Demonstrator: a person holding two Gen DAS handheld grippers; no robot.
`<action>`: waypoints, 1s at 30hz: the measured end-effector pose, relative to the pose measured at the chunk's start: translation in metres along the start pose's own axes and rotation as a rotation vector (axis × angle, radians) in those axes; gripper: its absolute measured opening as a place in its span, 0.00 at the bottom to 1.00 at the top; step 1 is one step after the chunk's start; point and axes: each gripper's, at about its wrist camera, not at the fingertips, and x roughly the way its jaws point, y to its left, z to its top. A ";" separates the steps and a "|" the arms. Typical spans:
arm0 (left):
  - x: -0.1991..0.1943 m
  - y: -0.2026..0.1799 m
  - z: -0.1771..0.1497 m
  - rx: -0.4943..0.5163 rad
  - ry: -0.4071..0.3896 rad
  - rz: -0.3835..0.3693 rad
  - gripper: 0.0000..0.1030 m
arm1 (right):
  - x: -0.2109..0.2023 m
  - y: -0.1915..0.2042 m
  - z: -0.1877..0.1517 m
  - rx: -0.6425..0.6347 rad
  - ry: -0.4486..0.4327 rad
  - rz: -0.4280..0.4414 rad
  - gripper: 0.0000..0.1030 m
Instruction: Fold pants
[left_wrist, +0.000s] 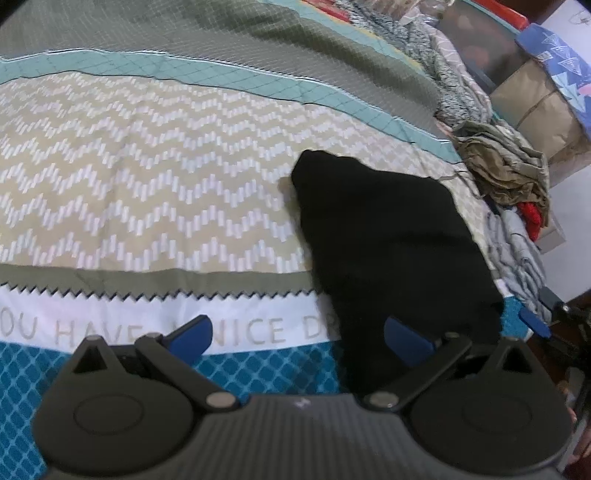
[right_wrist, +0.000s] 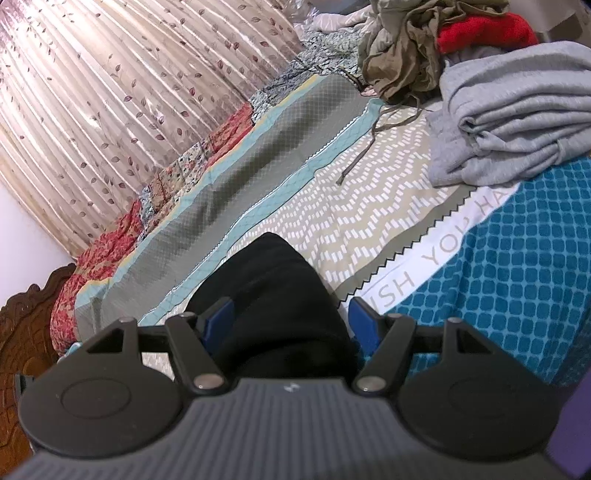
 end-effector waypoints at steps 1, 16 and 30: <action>0.001 -0.002 0.002 0.003 0.003 -0.016 1.00 | 0.003 0.000 0.004 -0.009 0.010 0.011 0.70; 0.074 -0.024 0.025 -0.069 0.150 -0.124 1.00 | 0.076 -0.019 0.035 0.010 0.204 0.100 0.84; 0.075 -0.037 0.011 -0.016 0.099 -0.186 0.63 | 0.097 0.008 -0.008 0.001 0.372 0.132 0.73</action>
